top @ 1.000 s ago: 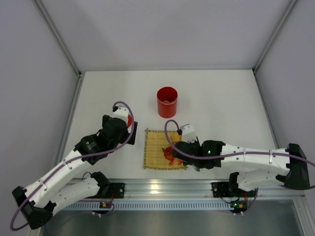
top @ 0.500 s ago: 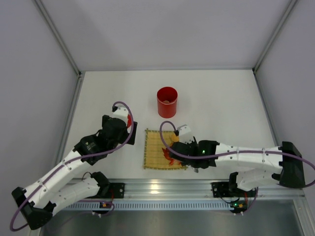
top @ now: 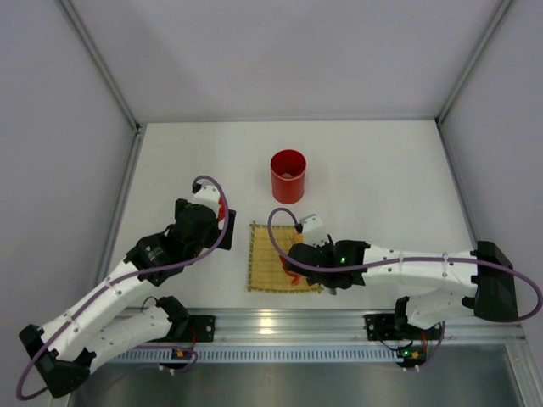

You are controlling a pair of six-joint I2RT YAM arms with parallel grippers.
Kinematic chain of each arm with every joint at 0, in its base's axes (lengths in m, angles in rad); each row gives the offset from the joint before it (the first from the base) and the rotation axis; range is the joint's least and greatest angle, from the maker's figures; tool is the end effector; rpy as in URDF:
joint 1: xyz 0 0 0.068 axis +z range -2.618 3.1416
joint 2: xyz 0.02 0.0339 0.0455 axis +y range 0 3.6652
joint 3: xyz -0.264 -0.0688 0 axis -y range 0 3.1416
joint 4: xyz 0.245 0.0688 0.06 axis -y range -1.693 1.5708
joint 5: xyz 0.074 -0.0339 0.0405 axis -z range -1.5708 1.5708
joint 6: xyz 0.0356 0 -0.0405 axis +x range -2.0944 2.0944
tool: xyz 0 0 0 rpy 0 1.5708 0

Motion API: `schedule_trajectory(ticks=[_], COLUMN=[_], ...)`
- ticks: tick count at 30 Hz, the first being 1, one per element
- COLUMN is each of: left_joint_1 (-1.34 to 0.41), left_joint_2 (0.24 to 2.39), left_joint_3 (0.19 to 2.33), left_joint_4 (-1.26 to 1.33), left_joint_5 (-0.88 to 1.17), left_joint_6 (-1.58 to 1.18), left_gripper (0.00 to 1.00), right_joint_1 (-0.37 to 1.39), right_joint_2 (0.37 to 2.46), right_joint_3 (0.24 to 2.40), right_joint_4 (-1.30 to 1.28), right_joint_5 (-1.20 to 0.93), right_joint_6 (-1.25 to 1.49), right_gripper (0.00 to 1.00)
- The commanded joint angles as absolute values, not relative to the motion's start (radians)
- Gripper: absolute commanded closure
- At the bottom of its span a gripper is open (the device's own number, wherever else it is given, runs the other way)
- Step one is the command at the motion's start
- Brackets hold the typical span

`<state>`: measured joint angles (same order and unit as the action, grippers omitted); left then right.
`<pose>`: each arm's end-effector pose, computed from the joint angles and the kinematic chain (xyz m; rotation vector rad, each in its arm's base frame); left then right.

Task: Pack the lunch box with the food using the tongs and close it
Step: Pick up the fake food from the plate.

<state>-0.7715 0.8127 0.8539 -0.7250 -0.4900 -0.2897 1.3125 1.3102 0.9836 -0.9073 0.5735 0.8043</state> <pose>0.1282 -0.1013 0.3087 0.2646 2.1463 -0.0532 0.0794 0.2248 0.2487 -0.5037 2.4346 0.0091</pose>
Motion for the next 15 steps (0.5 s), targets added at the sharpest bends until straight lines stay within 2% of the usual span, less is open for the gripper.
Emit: schedule_trajectory(ticks=[1, 15], left_joint_1=[-0.772, -0.772], left_joint_2=[0.795, 0.790], left_joint_3=[0.847, 0.845], left_joint_4=[-0.698, -0.696], left_joint_5=[-0.488, -0.488], left_joint_6=[-0.290, -0.288], left_gripper=[0.01, 0.01], right_joint_1=[1.307, 1.299], right_joint_2=[1.299, 1.318], right_joint_3=[1.019, 1.054], right_joint_4=[-0.879, -0.874], right_joint_5=[0.575, 0.561], right_joint_6=[0.808, 0.781], right_gripper=[0.54, 0.67])
